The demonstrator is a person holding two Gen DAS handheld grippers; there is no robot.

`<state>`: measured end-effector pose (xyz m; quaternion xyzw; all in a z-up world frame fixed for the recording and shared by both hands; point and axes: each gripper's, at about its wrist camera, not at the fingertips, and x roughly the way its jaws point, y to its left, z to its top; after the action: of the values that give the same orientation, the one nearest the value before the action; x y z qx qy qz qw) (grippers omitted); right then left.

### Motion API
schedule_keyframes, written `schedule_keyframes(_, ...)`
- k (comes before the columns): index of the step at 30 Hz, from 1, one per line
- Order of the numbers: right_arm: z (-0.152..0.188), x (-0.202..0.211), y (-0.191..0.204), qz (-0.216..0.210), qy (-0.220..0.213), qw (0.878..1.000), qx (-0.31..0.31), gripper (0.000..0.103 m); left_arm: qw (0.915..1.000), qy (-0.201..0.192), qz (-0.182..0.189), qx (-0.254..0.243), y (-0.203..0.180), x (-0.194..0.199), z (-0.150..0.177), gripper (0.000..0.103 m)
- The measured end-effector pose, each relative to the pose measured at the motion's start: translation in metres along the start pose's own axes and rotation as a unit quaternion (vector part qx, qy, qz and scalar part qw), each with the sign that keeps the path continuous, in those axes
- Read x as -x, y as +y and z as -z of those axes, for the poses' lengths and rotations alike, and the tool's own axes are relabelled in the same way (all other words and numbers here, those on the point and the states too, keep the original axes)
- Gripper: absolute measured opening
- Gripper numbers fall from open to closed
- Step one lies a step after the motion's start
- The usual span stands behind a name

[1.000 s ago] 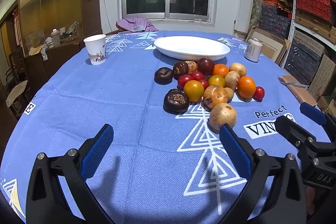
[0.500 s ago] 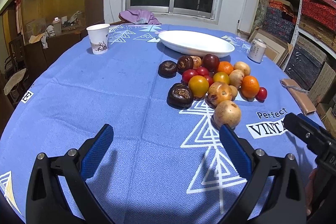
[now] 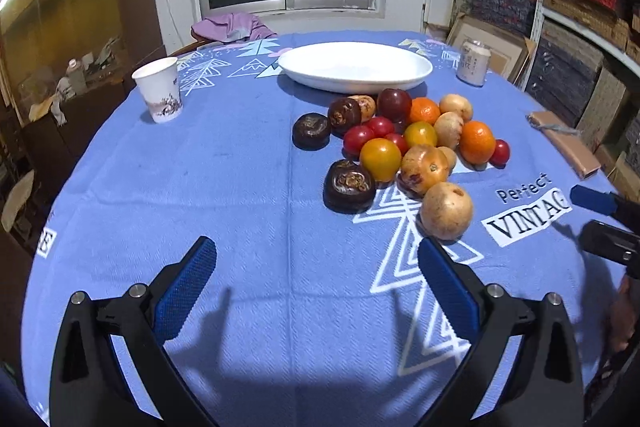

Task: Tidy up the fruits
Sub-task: 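Grasp the red cherry tomato with the right tool while the left tool grasps a dark mangosteen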

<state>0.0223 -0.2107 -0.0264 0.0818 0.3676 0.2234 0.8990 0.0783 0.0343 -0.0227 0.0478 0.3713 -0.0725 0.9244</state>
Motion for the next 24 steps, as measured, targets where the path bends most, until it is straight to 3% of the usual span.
schedule_keyframes(3, -0.010, 0.000, -0.010, 0.020, 0.001, 1.000, 0.008, 0.100, 0.9996, 0.006, 0.003, -0.026, -0.007, -0.012, -0.011, 0.099)
schedule_keyframes(10, -0.038, -0.023, -0.034, 0.128, 0.013, 0.988, 0.082, 0.100, 0.9975, 0.026, -0.030, -0.058, -0.020, -0.044, -0.030, 0.099)
schedule_keyframes(12, -0.043, -0.030, -0.037, 0.129, 0.018, 0.987, 0.099, 0.099, 0.9972, 0.032, -0.033, -0.058, -0.018, -0.054, -0.036, 0.099)
schedule_keyframes(16, -0.053, -0.052, -0.047, 0.104, 0.038, 0.987, 0.114, 0.075, 0.9974, 0.050, -0.013, -0.050, -0.013, -0.071, -0.042, 0.099)
schedule_keyframes(21, -0.056, -0.066, -0.052, 0.098, 0.049, 0.986, 0.125, 0.074, 0.9956, 0.068, 0.018, -0.062, -0.013, -0.087, -0.044, 0.099)
schedule_keyframes(24, -0.056, -0.072, -0.055, 0.102, 0.056, 0.984, 0.134, 0.071, 0.9948, 0.067, 0.019, -0.074, -0.016, -0.094, -0.046, 0.099)
